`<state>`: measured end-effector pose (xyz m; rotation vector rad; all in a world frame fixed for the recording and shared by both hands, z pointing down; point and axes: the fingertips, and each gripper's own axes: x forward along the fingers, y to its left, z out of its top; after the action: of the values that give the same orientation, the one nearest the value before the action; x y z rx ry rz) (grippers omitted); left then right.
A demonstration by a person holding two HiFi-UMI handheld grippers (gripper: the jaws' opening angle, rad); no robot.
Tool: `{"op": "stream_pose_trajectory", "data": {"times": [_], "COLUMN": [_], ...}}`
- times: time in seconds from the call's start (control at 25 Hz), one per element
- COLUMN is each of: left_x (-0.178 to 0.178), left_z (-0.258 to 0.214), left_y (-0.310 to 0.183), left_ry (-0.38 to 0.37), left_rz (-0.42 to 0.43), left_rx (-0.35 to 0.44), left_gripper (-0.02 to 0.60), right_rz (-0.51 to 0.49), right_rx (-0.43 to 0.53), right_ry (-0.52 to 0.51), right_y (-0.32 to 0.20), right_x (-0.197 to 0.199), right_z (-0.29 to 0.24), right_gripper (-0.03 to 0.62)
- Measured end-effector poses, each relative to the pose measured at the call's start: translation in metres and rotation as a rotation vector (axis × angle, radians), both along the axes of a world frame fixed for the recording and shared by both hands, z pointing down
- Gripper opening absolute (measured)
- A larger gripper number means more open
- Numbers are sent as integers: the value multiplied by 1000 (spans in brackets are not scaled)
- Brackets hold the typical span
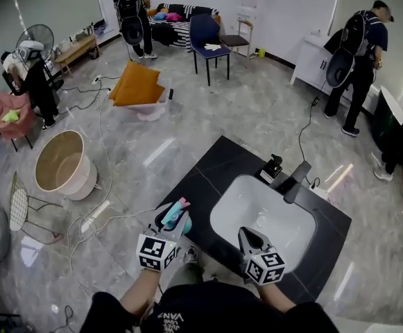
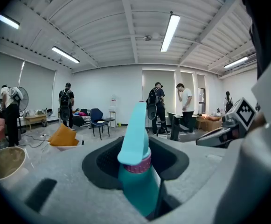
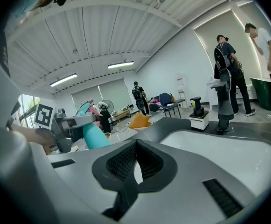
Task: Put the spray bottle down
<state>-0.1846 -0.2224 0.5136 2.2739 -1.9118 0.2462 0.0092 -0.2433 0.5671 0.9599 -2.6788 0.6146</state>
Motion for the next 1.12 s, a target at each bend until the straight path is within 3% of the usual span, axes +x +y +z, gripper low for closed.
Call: {"op": "stream_pose_trajectory", "data": {"times": [0.64, 1.12], "left_x": [-28, -8], "left_z": [23, 44], "left_y": [-125, -192], "left_ry": [-17, -5], "left_rz": [222, 347], "left_rx": [2, -5], "left_gripper": [169, 169], "right_rz": [225, 370], "right_rx": [-33, -73], "right_ry": [8, 15], "right_y": [-41, -53], "right_x": [-29, -19], "right_z": [11, 24], "right_gripper": [-2, -2]}}
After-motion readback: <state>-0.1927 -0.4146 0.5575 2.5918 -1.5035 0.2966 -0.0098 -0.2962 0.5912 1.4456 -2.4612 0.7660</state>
